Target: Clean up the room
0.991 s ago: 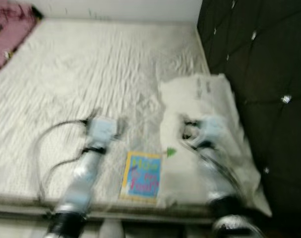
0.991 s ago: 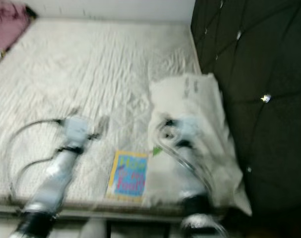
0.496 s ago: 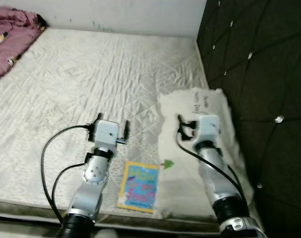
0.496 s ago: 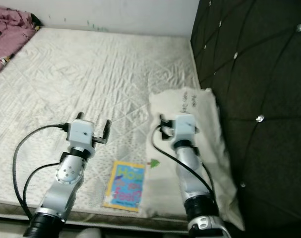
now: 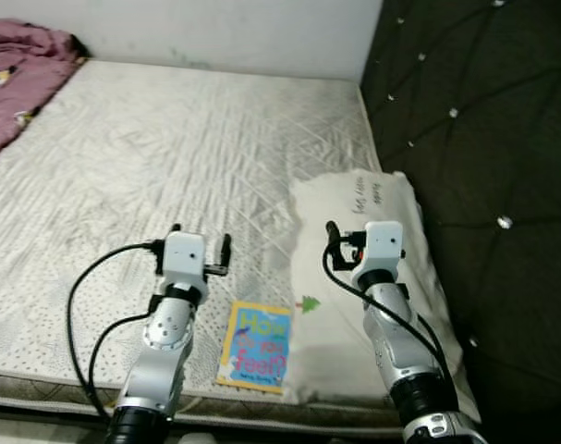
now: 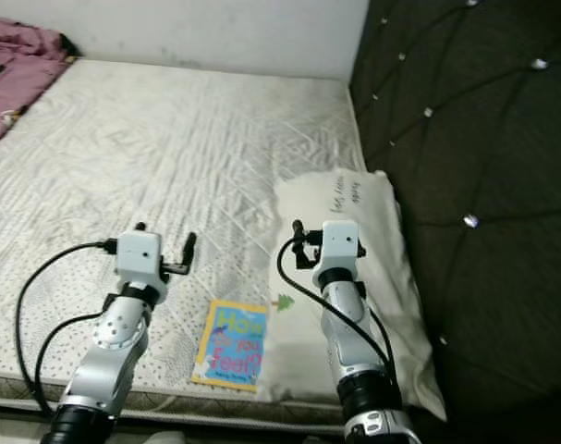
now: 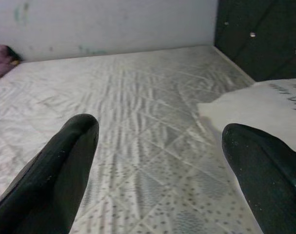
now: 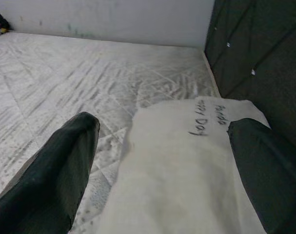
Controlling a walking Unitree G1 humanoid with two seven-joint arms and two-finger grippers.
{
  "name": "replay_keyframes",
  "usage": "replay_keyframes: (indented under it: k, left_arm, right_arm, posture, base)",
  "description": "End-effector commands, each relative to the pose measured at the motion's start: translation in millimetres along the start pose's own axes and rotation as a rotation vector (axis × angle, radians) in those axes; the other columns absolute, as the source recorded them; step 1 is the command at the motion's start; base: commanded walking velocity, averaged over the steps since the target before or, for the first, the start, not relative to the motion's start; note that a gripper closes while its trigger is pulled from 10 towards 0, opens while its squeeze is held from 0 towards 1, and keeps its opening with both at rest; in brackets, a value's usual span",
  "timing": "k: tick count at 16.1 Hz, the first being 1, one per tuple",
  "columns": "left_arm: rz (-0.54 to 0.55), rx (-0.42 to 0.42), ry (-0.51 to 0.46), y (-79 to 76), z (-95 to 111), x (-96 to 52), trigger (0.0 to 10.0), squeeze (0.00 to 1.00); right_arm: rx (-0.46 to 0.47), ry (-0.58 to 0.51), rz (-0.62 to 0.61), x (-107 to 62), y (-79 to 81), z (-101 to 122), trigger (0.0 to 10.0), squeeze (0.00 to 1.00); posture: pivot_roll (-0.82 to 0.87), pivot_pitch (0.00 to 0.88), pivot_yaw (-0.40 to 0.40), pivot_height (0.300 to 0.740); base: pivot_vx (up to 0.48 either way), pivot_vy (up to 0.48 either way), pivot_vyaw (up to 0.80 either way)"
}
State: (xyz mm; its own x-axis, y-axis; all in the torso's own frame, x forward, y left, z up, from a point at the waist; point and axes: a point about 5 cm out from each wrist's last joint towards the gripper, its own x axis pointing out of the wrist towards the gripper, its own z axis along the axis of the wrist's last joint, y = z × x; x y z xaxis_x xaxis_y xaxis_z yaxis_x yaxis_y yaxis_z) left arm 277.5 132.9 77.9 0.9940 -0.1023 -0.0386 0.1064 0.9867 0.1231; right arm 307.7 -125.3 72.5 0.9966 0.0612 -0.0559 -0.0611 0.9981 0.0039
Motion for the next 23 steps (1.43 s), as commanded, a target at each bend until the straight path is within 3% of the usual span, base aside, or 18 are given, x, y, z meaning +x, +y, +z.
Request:
replay_keyframes:
  k: [1,3,10,17,23]
  left_arm:
    - [-0.009,0.0,0.008,-1.9,0.4,-0.5,10.0,0.0]
    - [-0.011,-0.004,0.013,-1.9,0.3,-0.7,10.0,0.0]
    - [-0.015,-0.011,0.019,-2.3,1.1,2.1,10.0,0.0]
    - [-0.014,-0.016,0.027,-2.4,-0.1,1.2,10.0,0.0]
    - [-0.013,-0.01,0.034,-0.6,-1.1,2.5,10.0,0.0]
  right_arm:
    - [0.005,-0.003,-0.012,-0.9,-4.3,1.6,10.0,0.0]
    - [0.003,-0.002,-0.009,-1.1,-3.7,2.0,10.0,0.0]
    - [-0.037,-0.008,0.022,0.5,-1.3,4.7,10.0,0.0]
    - [-0.021,0.015,0.012,0.8,-2.2,1.2,10.0,0.0]
    - [-0.024,0.018,0.007,2.0,-0.8,1.3,10.0,0.0]
  posture:
    - [0.11,0.0,-0.026,0.74]
    - [0.11,0.0,-0.031,0.74]
    - [0.11,0.0,-0.036,0.74]
    - [0.12,0.0,-0.038,0.74]
    - [0.12,0.0,-0.033,0.74]
  base:
    - [0.0,0.0,-0.8]
    - [0.0,0.0,-0.65]
    - [0.0,0.0,0.0]
    - [0.0,0.0,0.0]
    - [0.0,0.274,0.0]
